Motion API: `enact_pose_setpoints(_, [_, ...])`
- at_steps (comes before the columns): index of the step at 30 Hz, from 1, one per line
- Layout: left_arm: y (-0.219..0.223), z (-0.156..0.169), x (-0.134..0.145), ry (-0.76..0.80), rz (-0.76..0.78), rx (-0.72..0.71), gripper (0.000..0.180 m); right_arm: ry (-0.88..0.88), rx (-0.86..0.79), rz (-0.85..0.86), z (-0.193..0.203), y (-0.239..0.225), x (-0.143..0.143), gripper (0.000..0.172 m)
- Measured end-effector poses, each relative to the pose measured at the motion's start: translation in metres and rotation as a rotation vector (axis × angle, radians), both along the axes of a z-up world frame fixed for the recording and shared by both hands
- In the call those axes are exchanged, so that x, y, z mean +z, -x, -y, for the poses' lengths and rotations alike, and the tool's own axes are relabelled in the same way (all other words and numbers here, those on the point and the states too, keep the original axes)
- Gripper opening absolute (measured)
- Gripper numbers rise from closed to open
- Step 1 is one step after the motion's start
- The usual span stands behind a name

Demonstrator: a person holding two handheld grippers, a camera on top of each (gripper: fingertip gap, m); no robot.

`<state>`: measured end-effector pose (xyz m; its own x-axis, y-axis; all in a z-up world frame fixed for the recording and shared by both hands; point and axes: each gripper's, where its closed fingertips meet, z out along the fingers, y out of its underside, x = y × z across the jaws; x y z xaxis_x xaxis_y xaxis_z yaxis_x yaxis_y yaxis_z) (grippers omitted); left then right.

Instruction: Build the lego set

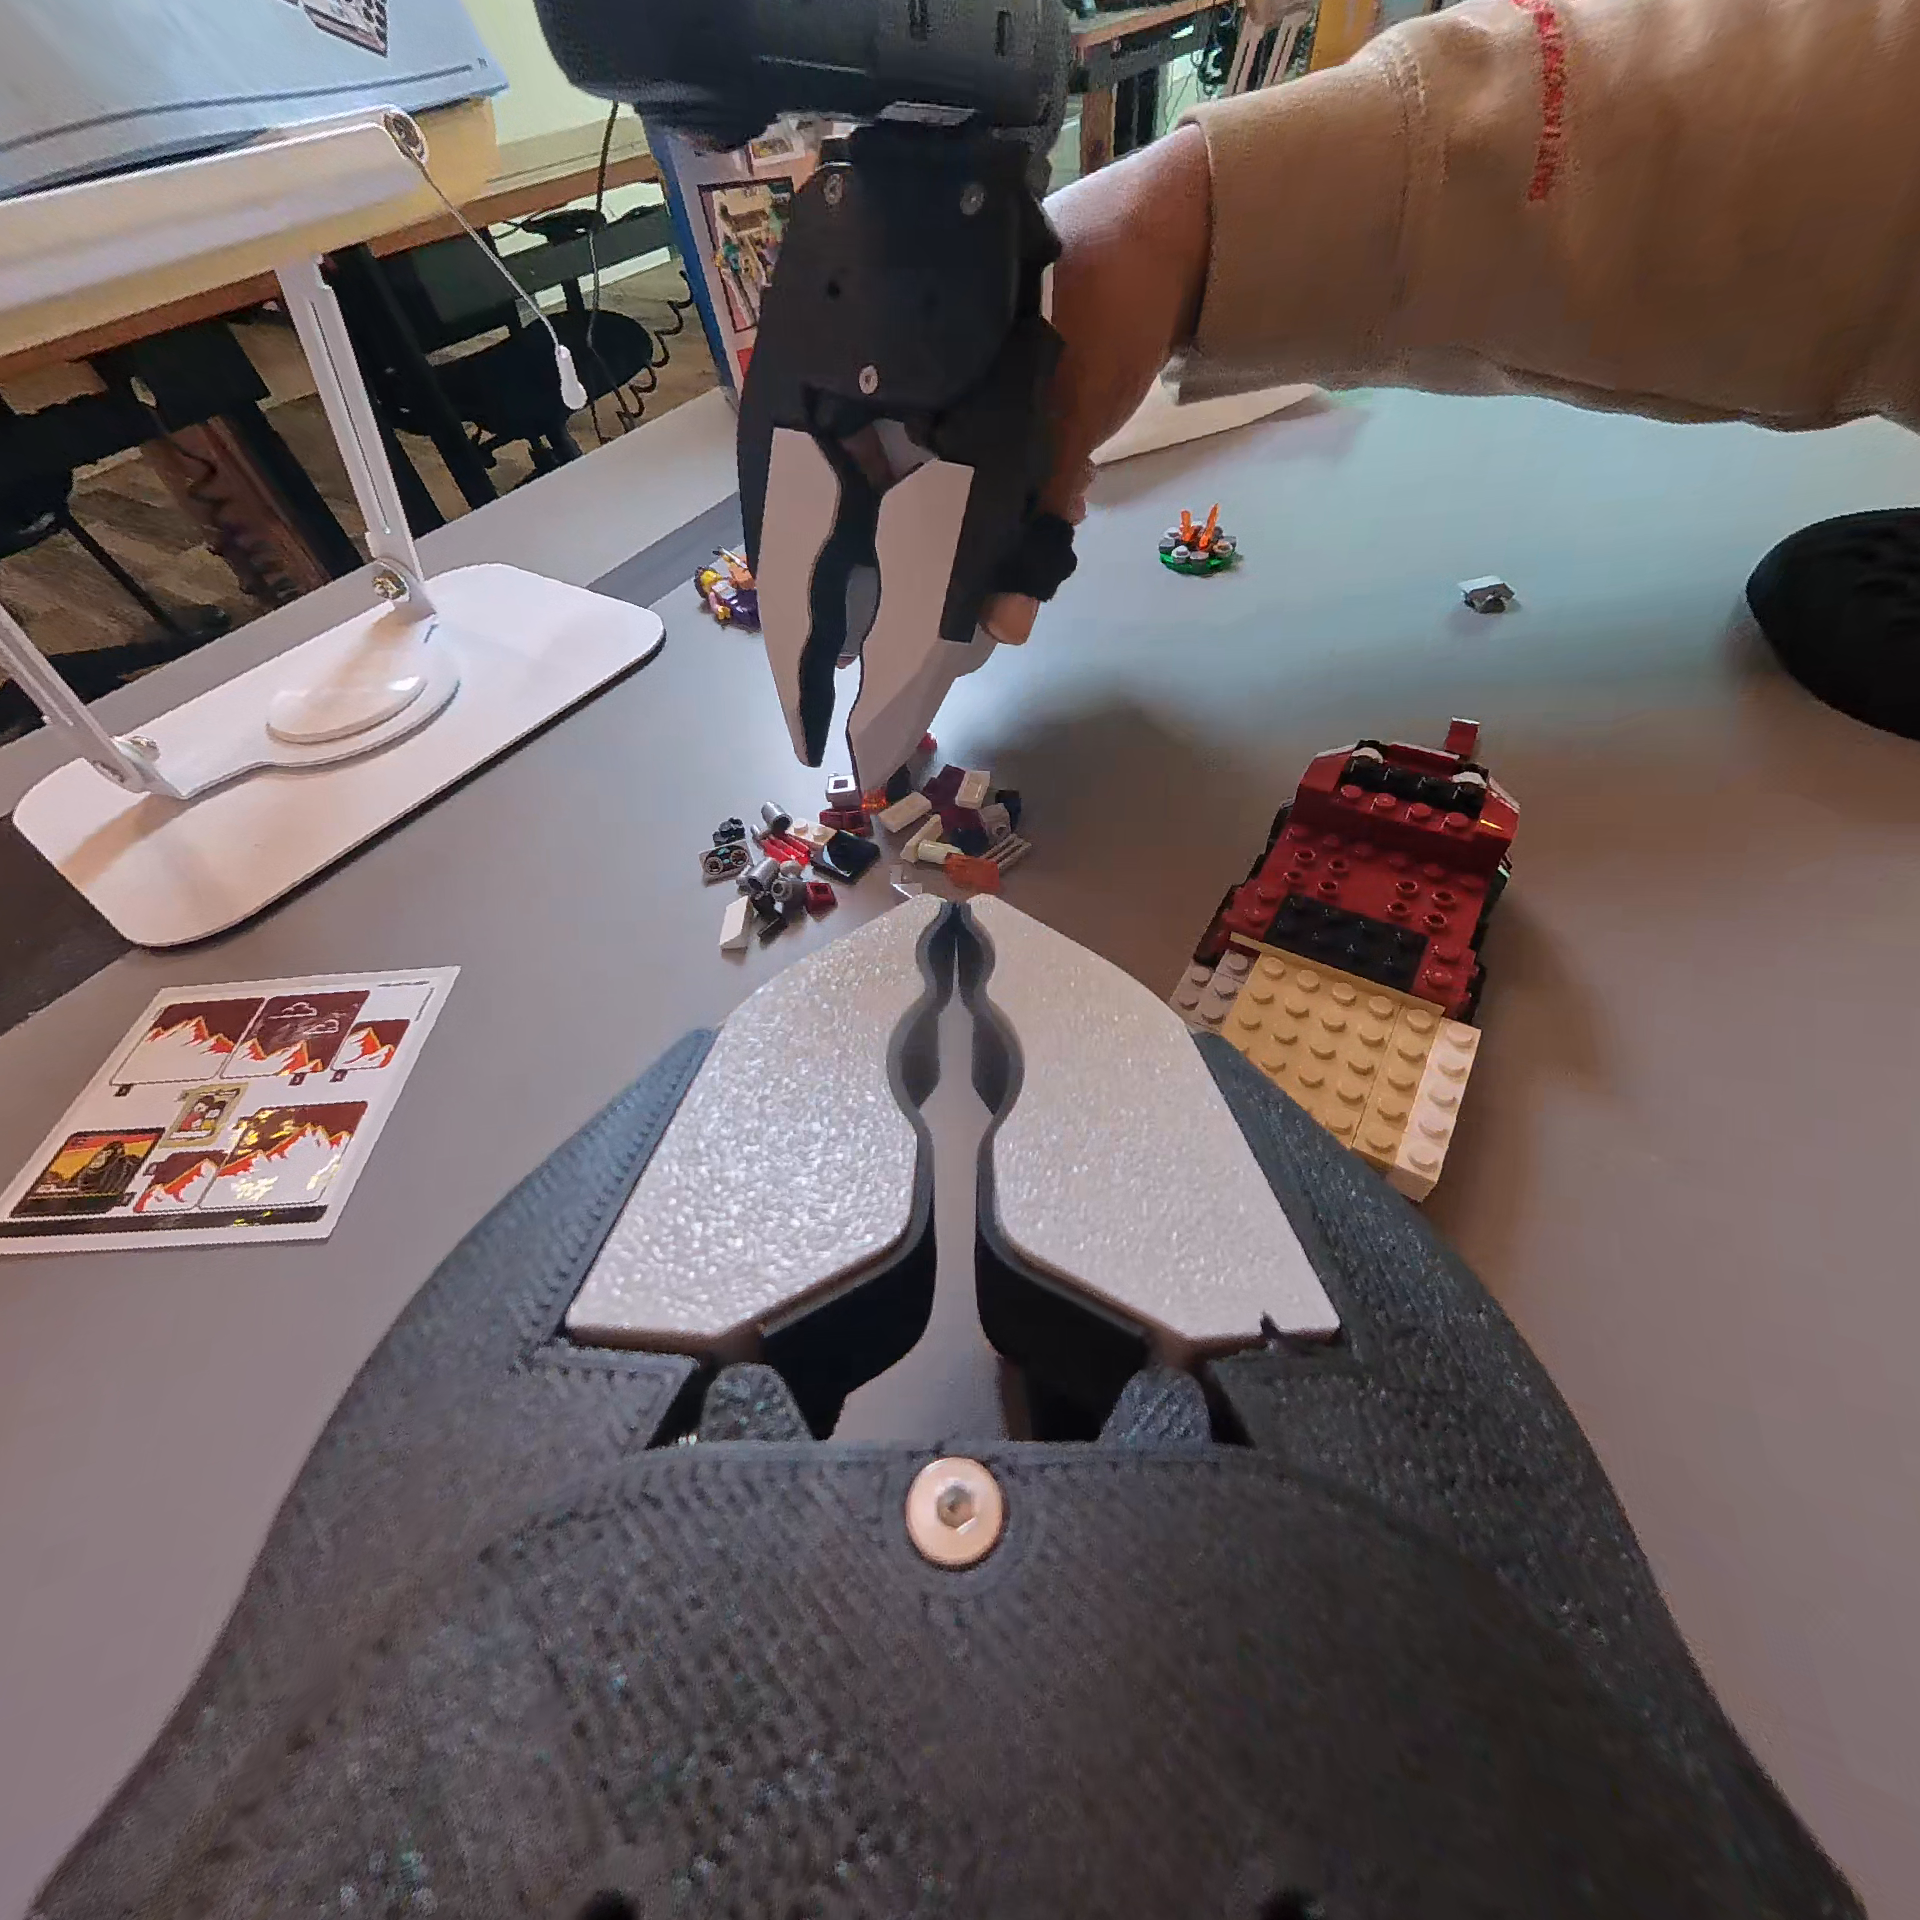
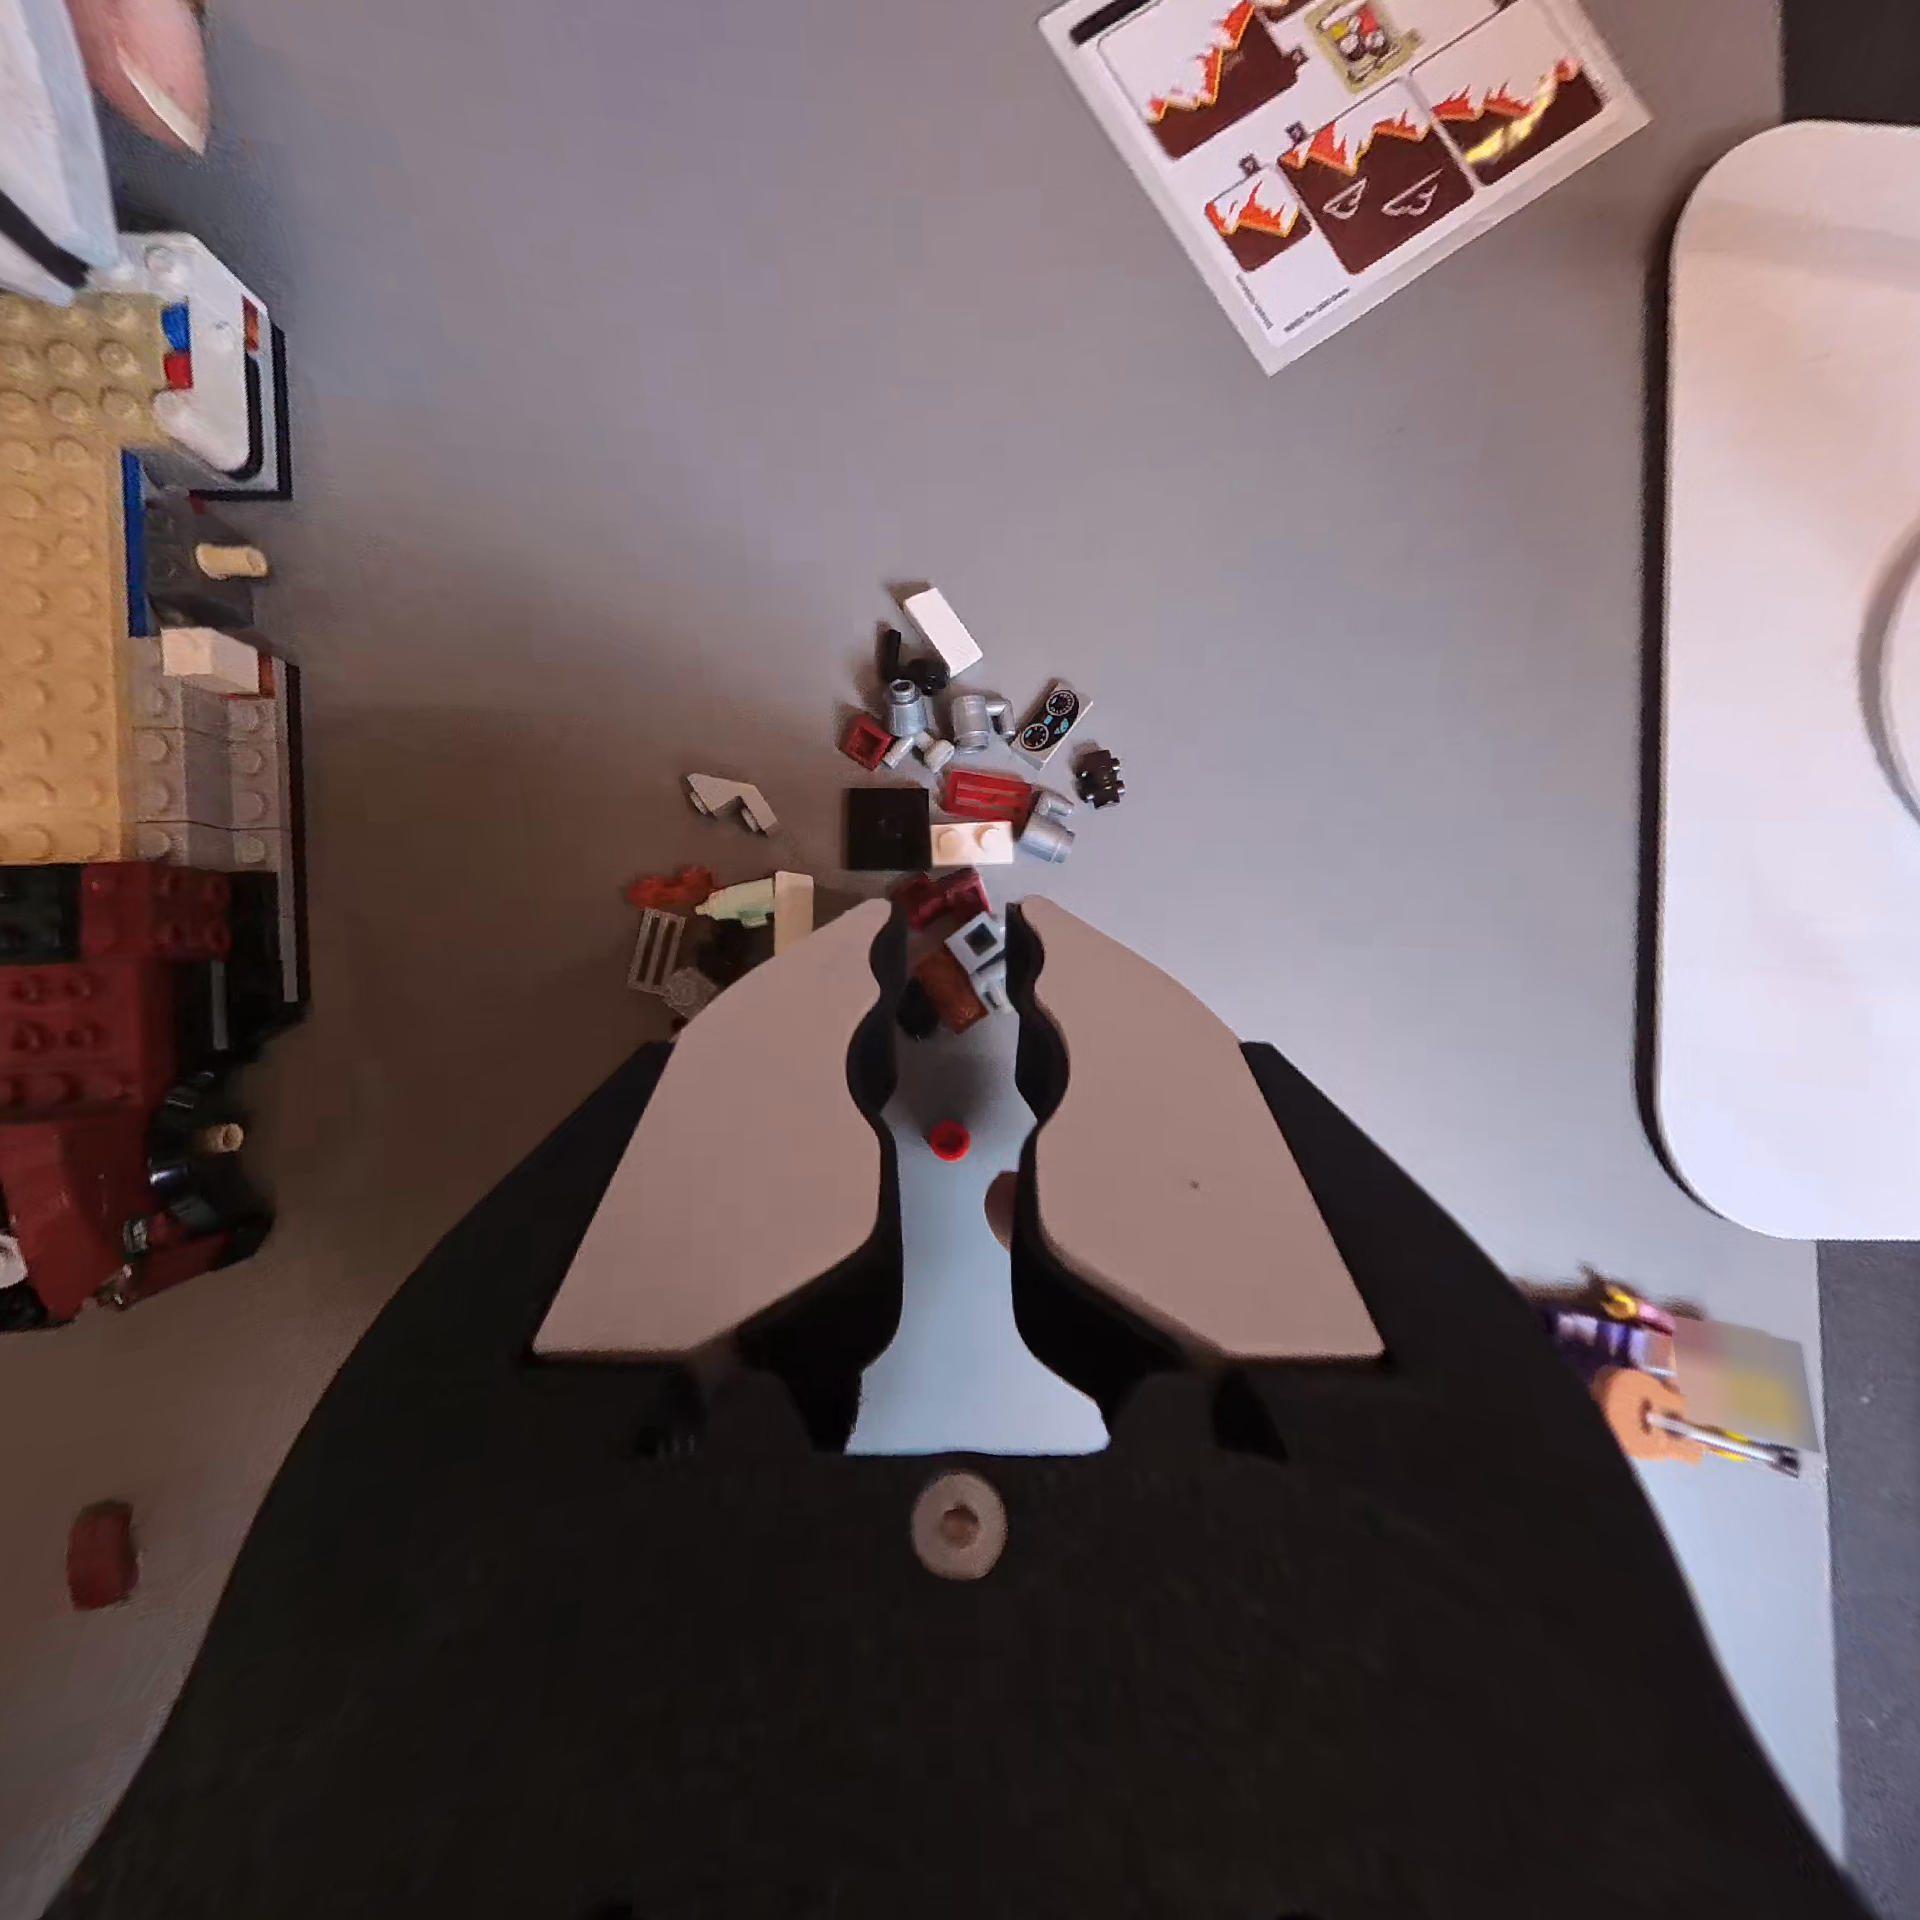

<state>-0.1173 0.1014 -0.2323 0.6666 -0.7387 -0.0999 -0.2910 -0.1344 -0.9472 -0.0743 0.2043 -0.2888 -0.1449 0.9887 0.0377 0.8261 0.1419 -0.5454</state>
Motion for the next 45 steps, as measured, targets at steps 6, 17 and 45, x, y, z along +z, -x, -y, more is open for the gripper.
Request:
enact_pose_setpoints(6, [0.005,-0.002,0.004,0.004,0.030,0.006,0.000,0.101,0.083,0.060,0.015,-0.019,0.001,0.016])
enact_pose_setpoints(17, [0.003,-0.001,0.001,0.022,0.035,-0.007,0.000,0.095,0.075,0.072,0.019,-0.032,-0.014,0.010])
enact_pose_setpoints(45, [-0.020,0.017,-0.007,-0.004,-0.076,-0.079,0.000,-0.036,0.010,0.271,0.099,-0.167,-0.009,0.013])
